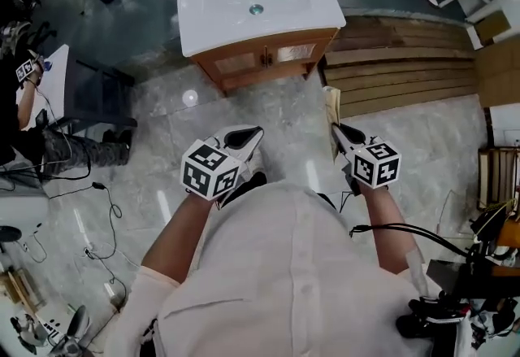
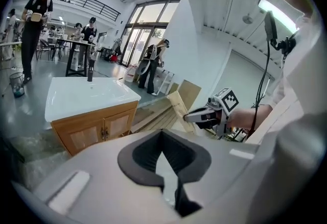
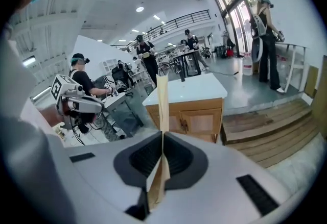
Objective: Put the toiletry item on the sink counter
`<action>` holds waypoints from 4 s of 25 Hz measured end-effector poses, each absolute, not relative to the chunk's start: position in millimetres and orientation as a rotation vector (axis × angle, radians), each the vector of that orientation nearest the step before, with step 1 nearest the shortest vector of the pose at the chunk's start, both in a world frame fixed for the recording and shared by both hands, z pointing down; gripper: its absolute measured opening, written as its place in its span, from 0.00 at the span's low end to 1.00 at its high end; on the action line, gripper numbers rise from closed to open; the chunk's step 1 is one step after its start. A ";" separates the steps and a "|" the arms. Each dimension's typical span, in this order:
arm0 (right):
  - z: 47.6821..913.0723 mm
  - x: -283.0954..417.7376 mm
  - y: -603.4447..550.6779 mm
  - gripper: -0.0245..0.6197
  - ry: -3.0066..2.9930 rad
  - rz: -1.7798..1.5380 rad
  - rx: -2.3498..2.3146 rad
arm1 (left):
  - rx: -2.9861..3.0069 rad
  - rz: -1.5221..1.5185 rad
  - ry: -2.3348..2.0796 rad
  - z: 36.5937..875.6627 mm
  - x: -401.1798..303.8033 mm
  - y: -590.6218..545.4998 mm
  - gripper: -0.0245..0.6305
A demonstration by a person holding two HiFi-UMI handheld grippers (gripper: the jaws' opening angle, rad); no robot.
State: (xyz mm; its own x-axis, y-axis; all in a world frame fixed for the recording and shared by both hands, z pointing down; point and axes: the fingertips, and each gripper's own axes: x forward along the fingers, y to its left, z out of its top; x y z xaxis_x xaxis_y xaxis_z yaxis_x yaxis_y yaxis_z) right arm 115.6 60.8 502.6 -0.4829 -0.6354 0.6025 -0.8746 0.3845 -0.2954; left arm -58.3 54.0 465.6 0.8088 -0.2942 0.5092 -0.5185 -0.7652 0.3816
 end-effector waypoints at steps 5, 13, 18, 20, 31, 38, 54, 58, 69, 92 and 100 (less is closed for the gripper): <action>496.0 102.6 -12.1 0.06 -2.241 0.804 1.397 | 2.492 0.615 -0.560 471.6 -80.8 -2.1 0.05; 499.0 120.1 -123.7 0.06 -2.202 0.776 1.441 | 2.453 0.576 -0.604 476.3 -89.2 -65.2 0.05; 509.0 148.9 -216.8 0.06 -2.194 0.772 1.438 | 2.414 0.567 -0.698 475.0 -86.6 -123.0 0.05; 514.8 164.6 -256.2 0.06 -2.189 0.774 1.440 | 2.399 0.576 -0.735 474.7 -80.5 -147.1 0.05; 562.3 228.0 -439.3 0.06 -2.116 0.859 1.425 | 2.305 0.570 -0.899 465.8 -36.4 -264.8 0.05; 602.3 241.2 -505.6 0.06 -2.030 0.924 1.392 | 2.230 0.582 -0.985 468.5 -32.3 -305.4 0.05; 645.5 257.6 -541.5 0.11 -2.008 1.024 1.398 | 2.146 0.596 -1.051 484.6 -29.0 -333.0 0.05; 645.4 260.9 -541.5 0.25 -2.016 1.023 1.414 | 2.151 0.593 -1.042 485.1 -24.9 -335.8 0.05; 640.7 264.6 -527.3 0.29 -2.063 1.042 1.391 | 2.175 0.612 -1.001 485.2 -13.4 -334.1 0.05; 609.9 256.9 -481.4 0.29 -2.057 0.860 1.420 | 2.224 0.580 -0.989 480.4 -30.3 -286.9 0.05; 570.0 229.7 -423.4 0.29 -2.065 0.779 1.471 | 2.264 0.548 -0.941 475.2 -62.2 -244.8 0.05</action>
